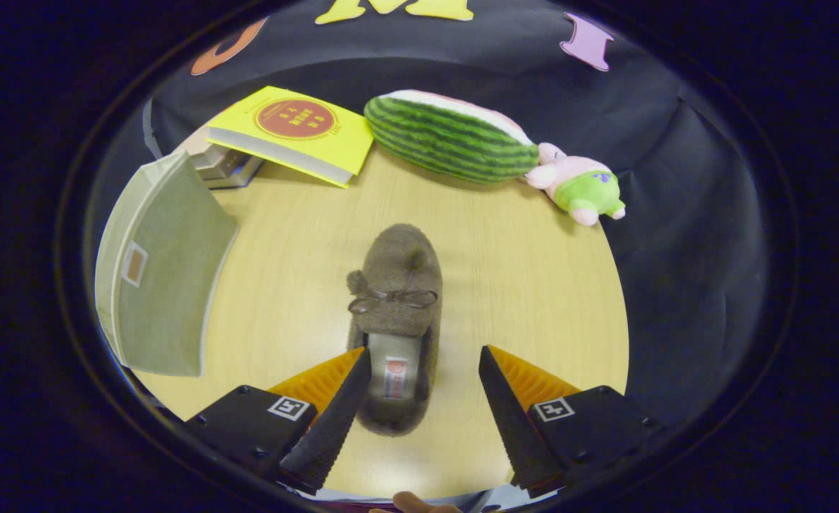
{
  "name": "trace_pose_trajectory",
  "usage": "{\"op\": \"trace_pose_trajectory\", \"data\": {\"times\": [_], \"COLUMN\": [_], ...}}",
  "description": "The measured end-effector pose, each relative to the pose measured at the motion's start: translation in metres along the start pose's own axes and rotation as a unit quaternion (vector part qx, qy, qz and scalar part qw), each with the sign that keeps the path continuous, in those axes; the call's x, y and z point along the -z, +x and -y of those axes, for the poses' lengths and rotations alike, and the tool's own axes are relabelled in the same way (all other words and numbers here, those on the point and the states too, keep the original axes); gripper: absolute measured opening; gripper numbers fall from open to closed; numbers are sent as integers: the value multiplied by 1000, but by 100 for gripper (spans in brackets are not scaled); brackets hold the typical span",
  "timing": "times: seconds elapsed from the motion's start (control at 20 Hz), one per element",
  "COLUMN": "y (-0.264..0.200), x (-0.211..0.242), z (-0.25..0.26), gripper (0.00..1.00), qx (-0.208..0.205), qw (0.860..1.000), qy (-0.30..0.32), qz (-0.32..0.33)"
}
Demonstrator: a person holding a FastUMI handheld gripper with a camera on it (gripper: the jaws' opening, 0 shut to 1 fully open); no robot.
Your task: Open the storage box then place both shoes into the box .Put the left shoe in first, then the right shoe, with the right side of both shoes facing outward in a uniform manner.
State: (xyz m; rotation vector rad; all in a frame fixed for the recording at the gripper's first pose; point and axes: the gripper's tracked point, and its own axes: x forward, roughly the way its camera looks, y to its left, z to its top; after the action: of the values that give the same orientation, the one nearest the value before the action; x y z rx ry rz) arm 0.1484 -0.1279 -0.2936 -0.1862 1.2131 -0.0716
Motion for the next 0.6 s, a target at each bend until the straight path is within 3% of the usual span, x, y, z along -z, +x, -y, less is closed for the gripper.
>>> {"op": "trace_pose_trajectory", "data": {"times": [0.2, 0.3, 0.55, 0.6], "y": [28, 41, 67, 67], "x": [-4, -5, -8, -8], "z": [24, 20, -9, -8], "gripper": [94, 92, 39, 12], "qx": [41, 35, -21, -23], "qw": [999, 999, 998, 998], "qy": [-25, -34, -29, -20], "qz": [-11, -20, -44, -48]}}
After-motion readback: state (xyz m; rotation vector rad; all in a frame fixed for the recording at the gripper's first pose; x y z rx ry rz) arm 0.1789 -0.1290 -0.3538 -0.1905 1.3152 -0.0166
